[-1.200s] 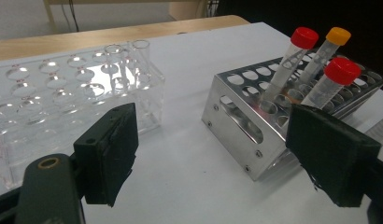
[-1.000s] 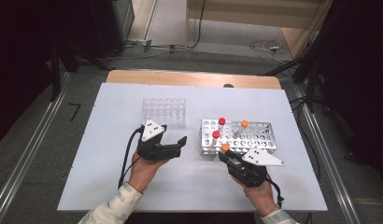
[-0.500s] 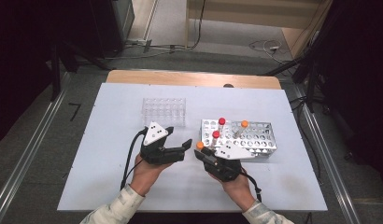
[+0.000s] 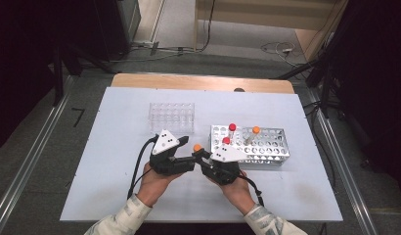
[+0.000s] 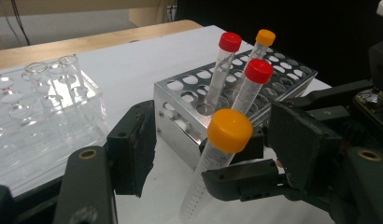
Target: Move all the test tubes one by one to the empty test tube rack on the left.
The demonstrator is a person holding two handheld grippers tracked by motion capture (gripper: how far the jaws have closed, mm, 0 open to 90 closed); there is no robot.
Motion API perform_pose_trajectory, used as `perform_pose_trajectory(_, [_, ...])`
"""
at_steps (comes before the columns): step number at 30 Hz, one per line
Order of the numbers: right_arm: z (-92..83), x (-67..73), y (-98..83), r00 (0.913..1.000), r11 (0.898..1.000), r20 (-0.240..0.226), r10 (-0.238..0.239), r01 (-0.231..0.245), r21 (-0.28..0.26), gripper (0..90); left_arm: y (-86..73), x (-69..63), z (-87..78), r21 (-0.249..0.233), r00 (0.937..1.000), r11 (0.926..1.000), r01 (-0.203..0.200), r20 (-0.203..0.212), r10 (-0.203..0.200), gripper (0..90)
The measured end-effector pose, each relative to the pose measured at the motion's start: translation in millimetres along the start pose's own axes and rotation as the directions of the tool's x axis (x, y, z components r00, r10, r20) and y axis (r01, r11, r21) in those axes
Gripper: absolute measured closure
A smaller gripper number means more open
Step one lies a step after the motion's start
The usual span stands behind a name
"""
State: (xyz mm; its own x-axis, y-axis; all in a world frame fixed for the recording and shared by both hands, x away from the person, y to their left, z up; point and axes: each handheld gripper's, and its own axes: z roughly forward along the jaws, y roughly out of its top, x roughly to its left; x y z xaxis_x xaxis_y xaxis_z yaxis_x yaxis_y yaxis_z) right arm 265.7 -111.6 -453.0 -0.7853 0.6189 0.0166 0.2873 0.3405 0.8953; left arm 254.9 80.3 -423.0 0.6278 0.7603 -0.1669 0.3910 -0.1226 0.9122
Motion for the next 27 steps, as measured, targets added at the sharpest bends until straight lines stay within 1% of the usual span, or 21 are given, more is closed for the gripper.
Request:
perform_pose_trajectory(2, [0.8, 1.7, 1.1, 1.0, 1.0, -0.004, -0.005, 0.005, -0.001, 71.5, -0.4, 0.0, 0.3, 0.004, 1.0, 1.0, -0.006, 0.0, 0.006, 36.7])
perform_pose_trajectory(6, [2.7, 2.5, 2.5, 0.9999, 1.0, -0.006, -0.012, 0.012, -0.003, 71.5, -1.2, 0.7, 0.3, 0.007, 0.9999, 0.9999, -0.014, 0.007, 0.014, 46.6])
perform_pose_trajectory(8, [3.5, 2.7, 2.9, 0.9999, 1.0, -0.006, -0.011, 0.011, -0.003, 71.4, -1.4, 0.8, 0.6, 0.012, 0.9999, 0.9998, -0.015, 0.007, 0.015, 49.0])
perform_pose_trajectory(12, [4.3, 3.7, 3.0, 0.9999, 1.0, -0.007, -0.014, 0.014, -0.001, 71.4, -1.9, 0.7, 0.3, 0.009, 0.9998, 0.9998, -0.02, 0.006, 0.02, 60.1])
perform_pose_trajectory(16, [5.2, 3.2, 2.5, 0.9999, 1.0, -0.005, -0.01, 0.01, 0.005, 71.4, -2.4, 0.7, 0.8, 0.014, 0.9995, 0.9995, -0.029, 0.011, 0.029, 67.3])
perform_pose_trajectory(17, [5.5, 3.1, 2.4, 0.9999, 1.0, -0.006, -0.01, 0.01, 0.007, 71.5, -2.5, 0.6, 1.0, 0.013, 0.9995, 0.9994, -0.031, 0.009, 0.031, 68.6])
perform_pose_trajectory(22, [5.4, 3.1, 2.3, 0.9999, 1.0, -0.007, -0.008, 0.008, 0.007, 70.0, -2.4, 1.1, 0.6, 0.01, 0.9996, 0.9995, -0.029, 0.004, 0.029, 69.6])
perform_pose_trajectory(27, [3.8, 3.5, 2.7, 0.9994, 1.0, -0.028, -0.017, 0.017, 0.005, 55.7, -1.6, 3.5, 0.4, 0.006, 0.9998, 0.9998, -0.021, 0.002, 0.021, 70.0])
